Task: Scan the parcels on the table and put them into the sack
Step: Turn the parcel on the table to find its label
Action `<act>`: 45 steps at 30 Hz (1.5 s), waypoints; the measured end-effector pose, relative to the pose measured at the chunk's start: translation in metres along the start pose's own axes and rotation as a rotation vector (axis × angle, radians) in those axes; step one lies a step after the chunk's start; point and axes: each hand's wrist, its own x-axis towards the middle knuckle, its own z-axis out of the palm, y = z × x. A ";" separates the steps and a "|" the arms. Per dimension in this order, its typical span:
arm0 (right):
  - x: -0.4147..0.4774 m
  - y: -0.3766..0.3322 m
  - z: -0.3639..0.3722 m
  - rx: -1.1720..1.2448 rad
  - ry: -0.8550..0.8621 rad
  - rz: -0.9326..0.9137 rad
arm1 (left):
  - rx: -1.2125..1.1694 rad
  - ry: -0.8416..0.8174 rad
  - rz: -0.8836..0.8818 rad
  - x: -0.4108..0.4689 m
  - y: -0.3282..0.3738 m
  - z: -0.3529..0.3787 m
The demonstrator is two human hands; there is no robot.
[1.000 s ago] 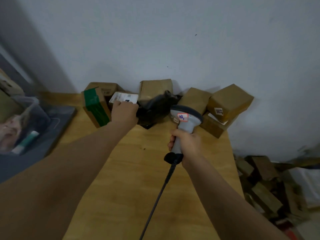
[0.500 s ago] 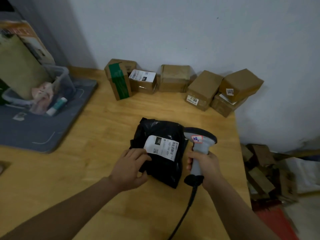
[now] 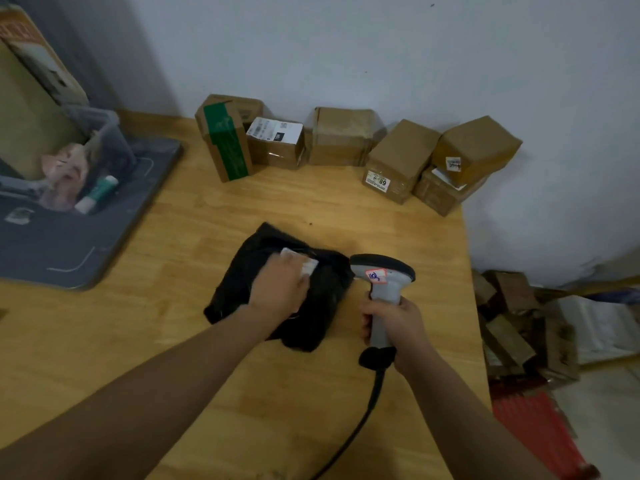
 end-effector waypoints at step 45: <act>-0.139 0.022 0.154 -0.337 -0.409 -0.420 | -1.065 0.555 -0.592 -0.135 -0.142 -0.191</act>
